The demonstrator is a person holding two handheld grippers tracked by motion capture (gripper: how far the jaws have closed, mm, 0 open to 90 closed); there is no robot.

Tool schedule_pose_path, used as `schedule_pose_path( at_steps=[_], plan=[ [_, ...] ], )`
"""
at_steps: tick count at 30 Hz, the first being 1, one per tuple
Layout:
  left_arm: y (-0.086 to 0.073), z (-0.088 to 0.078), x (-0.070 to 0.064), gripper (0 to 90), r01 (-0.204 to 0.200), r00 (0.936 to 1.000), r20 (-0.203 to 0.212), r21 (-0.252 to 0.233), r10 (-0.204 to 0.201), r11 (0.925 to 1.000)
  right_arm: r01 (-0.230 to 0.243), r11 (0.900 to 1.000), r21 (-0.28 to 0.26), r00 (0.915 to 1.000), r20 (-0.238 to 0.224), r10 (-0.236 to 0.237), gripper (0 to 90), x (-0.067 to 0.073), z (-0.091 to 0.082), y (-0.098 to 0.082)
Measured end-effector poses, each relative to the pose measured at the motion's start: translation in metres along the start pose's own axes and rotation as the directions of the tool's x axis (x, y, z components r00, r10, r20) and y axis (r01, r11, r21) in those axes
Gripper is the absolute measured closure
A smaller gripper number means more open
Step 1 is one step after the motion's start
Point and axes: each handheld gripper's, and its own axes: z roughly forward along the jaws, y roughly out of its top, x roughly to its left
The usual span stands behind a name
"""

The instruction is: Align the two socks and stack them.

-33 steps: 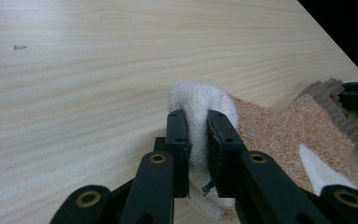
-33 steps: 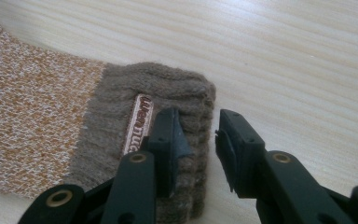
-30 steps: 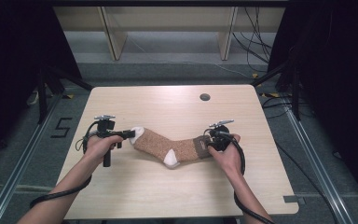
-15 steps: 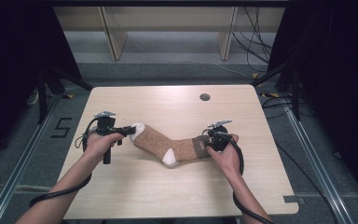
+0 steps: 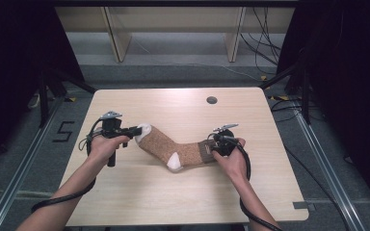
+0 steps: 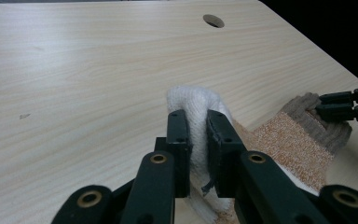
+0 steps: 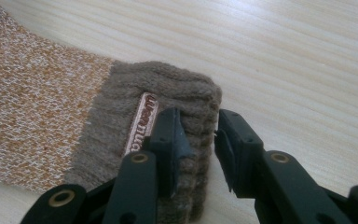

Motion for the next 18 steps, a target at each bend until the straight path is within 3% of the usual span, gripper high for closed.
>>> schedule_pose_path(
  at_steps=[10, 12, 18],
  plan=[
    [0.006, -0.002, -0.004, 80.2, -0.015, 0.9999, -0.001, -0.009, 0.015, 0.9998, -0.003, 1.0, 0.001, 1.0, -0.004, 0.003, 69.4, 0.003, 0.001, 0.001],
    [0.007, -0.003, -0.005, 80.3, -0.021, 0.9998, 0.003, -0.009, 0.021, 0.9997, 0.017, 1.0, 0.002, 0.9999, -0.003, -0.017, 69.6, 0.002, 0.001, 0.001],
    [0.011, -0.004, -0.008, 80.3, -0.025, 0.9997, 0.009, -0.018, 0.025, 0.9995, 0.003, 1.0, 0.001, 1.0, -0.008, -0.003, 69.9, 0.005, 0.002, 0.002]
  ],
)
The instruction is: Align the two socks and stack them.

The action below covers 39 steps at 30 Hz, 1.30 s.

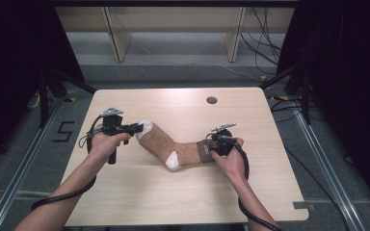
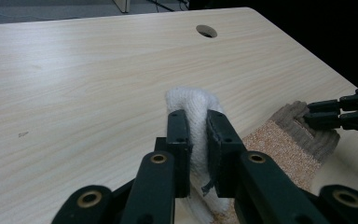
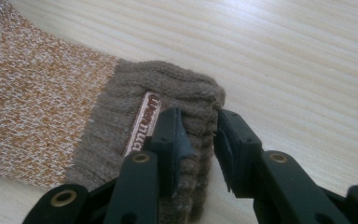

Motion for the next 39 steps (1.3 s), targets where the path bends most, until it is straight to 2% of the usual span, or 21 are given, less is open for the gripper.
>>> schedule_pose_path(
  at_steps=[5, 7, 17, 25, 29, 33, 36, 39],
  plan=[
    [0.003, 0.0, -0.003, 80.3, -0.002, 1.0, 0.001, 0.0, 0.002, 1.0, 0.02, 1.0, 0.001, 0.9998, 0.002, -0.02, 70.0, 0.0, 0.0, 0.0],
    [0.004, 0.0, -0.005, 80.3, -0.007, 1.0, 0.004, -0.007, 0.007, 1.0, 0.003, 1.0, -0.001, 1.0, 0.0, -0.003, 70.0, 0.002, 0.0, 0.0],
    [0.014, -0.002, -0.011, 80.4, -0.03, 0.9994, 0.017, -0.006, 0.03, 0.9995, 0.009, 1.0, 0.0, 0.9999, -0.008, -0.008, 70.0, 0.002, 0.002, 0.002],
    [0.016, 0.0, -0.014, 80.5, -0.03, 0.9992, 0.025, -0.011, 0.03, 0.9995, -0.004, 1.0, -0.005, 0.9998, -0.017, 0.004, 69.9, 0.003, 0.002, 0.001],
    [0.019, 0.001, -0.016, 80.5, -0.032, 0.9989, 0.033, -0.016, 0.032, 0.9994, 0.012, 1.0, -0.003, 0.9997, -0.02, -0.012, 69.9, 0.001, 0.003, 0.002],
    [0.02, 0.003, -0.017, 80.5, -0.036, 0.9986, 0.038, -0.014, 0.037, 0.9992, -0.013, 1.0, -0.008, 0.9996, -0.024, 0.013, 69.9, 0.002, 0.003, 0.001],
    [0.021, 0.004, -0.017, 80.5, -0.042, 0.9986, 0.03, -0.014, 0.043, 0.999, 0.012, 1.0, -0.002, 0.9995, -0.029, -0.012, 69.4, 0.0, 0.004, 0.003],
    [0.022, 0.005, -0.019, 80.6, -0.044, 0.9984, 0.034, -0.013, 0.044, 0.999, -0.003, 1.0, -0.007, 0.9993, -0.036, 0.003, 69.4, 0.0, 0.004, 0.001]
  ],
)
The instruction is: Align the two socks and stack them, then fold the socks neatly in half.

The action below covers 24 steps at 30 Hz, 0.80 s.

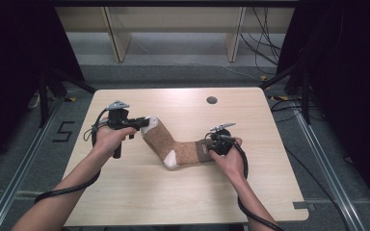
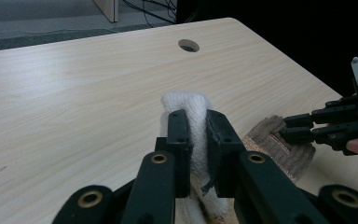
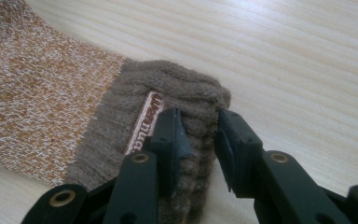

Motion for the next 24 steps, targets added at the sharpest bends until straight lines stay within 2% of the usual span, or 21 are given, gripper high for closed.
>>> schedule_pose_path(
  at_steps=[2, 9, 12, 15, 24],
  plan=[
    [0.0, 0.0, -0.001, 80.6, -0.006, 1.0, -0.003, 0.007, 0.006, 1.0, -0.012, 1.0, -0.001, 0.9999, 0.002, 0.012, 69.4, 0.001, -0.001, -0.001],
    [0.002, 0.002, -0.004, 80.7, -0.007, 1.0, -0.001, 0.005, 0.007, 1.0, 0.006, 1.0, -0.007, 1.0, 0.002, -0.006, 69.4, -0.001, 0.0, -0.001],
    [0.003, 0.003, -0.005, 80.7, -0.01, 0.9999, 0.002, 0.003, 0.01, 0.9999, -0.008, 1.0, -0.007, 1.0, -0.002, 0.008, 69.4, 0.001, 0.0, -0.001],
    [0.004, 0.004, -0.006, 80.7, -0.01, 0.9999, 0.007, 0.002, 0.01, 0.9999, 0.006, 1.0, -0.015, 1.0, -0.004, -0.006, 69.4, -0.002, 0.0, -0.002],
    [0.006, 0.005, -0.017, 80.7, -0.013, 0.9999, 0.006, -0.007, 0.013, 0.9999, -0.011, 1.0, -0.021, 0.9999, -0.011, 0.01, 69.5, -0.001, 0.0, -0.004]
  ],
)
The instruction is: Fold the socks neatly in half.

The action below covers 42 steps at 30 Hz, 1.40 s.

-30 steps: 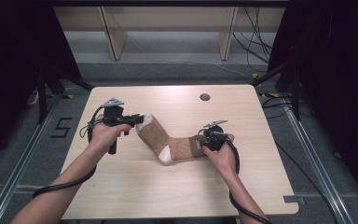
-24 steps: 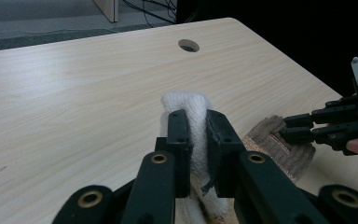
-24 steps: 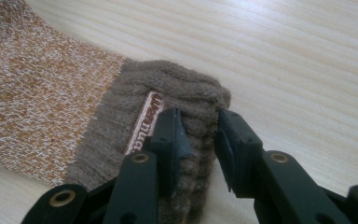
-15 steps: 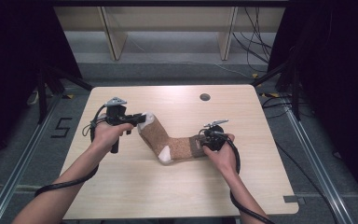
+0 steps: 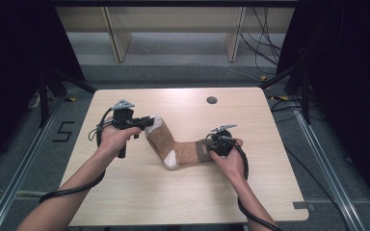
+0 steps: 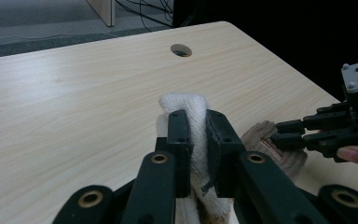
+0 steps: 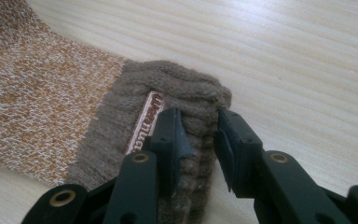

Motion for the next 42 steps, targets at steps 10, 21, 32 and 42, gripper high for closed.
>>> schedule_pose_path(
  at_steps=[10, 21, 32, 42],
  plan=[
    [0.008, 0.006, -0.016, 80.7, -0.027, 0.9993, 0.025, -0.014, 0.027, 0.9995, -0.014, 1.0, 0.0, 0.9999, -0.009, 0.014, 71.3, 0.001, 0.0, 0.0],
    [0.012, 0.015, -0.029, 80.7, -0.04, 0.9984, 0.041, -0.015, 0.04, 0.9991, -0.062, 0.996, -0.067, 0.9979, -0.021, 0.061, 48.5, -0.007, -0.01, 0.0],
    [0.014, 0.019, -0.036, 80.6, -0.061, 0.9975, 0.034, -0.004, 0.061, 0.9981, -0.088, 0.988, -0.126, 0.9951, -0.057, 0.081, 70.5, -0.012, -0.036, -0.003],
    [0.014, 0.024, -0.044, 80.6, -0.075, 0.9969, 0.023, -0.004, 0.076, 0.9971, -0.083, 0.995, -0.053, 0.9954, -0.053, 0.08, 86.5, -0.015, -0.045, -0.024]
  ],
)
